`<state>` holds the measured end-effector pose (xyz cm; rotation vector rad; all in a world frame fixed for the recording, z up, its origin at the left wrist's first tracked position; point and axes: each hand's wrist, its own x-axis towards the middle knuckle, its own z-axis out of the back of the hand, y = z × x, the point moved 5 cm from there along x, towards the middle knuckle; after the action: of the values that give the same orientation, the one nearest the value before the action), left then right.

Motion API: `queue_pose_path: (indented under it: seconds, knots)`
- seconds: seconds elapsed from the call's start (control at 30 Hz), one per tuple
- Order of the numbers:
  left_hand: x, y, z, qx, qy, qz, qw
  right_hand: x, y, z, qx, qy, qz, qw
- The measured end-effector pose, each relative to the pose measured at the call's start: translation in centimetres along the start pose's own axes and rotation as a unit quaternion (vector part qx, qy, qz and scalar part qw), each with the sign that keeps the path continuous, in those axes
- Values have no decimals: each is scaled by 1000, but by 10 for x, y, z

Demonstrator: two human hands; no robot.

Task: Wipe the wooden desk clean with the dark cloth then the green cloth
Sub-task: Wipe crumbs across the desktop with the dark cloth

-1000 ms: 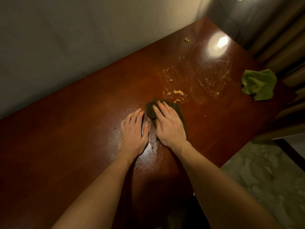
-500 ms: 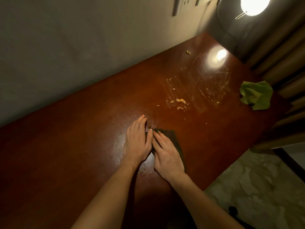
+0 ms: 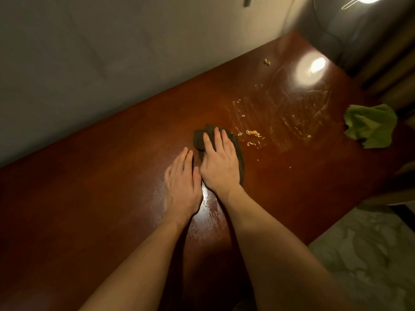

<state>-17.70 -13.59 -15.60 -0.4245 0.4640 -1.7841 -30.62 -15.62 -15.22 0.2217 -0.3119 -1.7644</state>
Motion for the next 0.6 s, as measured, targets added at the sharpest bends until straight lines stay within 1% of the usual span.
queue_pose_path:
  seconds: [0.13,0.2,0.27,0.37,0.43,0.5,0.6]
  knots:
    - [0,-1,0,10,0,-2,1000,5,-7,3,10,-31,-107,994]
    - [0,-1,1,9,-1,1,1000,5,-8,5,18,-24,-116,993]
    - [-1,-1,1,7,-3,-1,1000,-1,-8,7,7,-5,-73,997]
    - [0,-1,0,17,1,-9,1000,-29,-4,11,2,26,54,998]
    - [0,-1,0,32,9,-13,999,-53,-8,11,-15,37,112,993]
    - [1,-2,1,44,16,-15,999,-74,-19,12,-33,37,113,992]
    - [-1,-5,0,81,34,-22,996,-108,-40,18,-40,43,81,995]
